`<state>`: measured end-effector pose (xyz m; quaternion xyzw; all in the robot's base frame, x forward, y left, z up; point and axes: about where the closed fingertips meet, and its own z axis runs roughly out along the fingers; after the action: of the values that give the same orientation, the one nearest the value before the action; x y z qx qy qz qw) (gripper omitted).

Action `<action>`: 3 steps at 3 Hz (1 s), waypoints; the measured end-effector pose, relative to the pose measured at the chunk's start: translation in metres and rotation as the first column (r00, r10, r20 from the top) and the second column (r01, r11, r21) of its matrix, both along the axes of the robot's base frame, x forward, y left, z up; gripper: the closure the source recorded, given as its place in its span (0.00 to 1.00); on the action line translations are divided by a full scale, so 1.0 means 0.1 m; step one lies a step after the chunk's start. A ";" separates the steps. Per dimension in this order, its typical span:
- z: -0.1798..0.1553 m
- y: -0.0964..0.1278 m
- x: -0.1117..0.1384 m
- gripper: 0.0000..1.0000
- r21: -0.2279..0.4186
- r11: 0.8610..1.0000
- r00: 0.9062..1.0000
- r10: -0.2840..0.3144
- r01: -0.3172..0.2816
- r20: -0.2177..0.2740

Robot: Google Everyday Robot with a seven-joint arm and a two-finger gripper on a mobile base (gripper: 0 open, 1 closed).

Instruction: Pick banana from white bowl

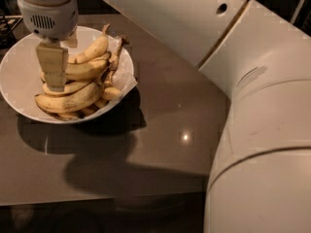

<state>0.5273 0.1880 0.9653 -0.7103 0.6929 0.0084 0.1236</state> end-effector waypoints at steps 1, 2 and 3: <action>-0.13 0.01 0.08 0.26 -0.012 1.000 0.999 -0.024 0.024 -0.027; -0.32 -0.04 0.16 0.25 -0.033 0.998 0.996 -0.060 0.058 -0.065; -0.44 -0.12 0.17 0.43 -0.049 0.994 0.992 -0.102 0.099 -0.070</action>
Offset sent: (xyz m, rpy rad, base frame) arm 0.0095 -0.0373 -0.0571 -0.1531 0.1696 -0.1106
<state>0.5445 0.1763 0.9217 -0.6764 0.7318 0.0123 0.0825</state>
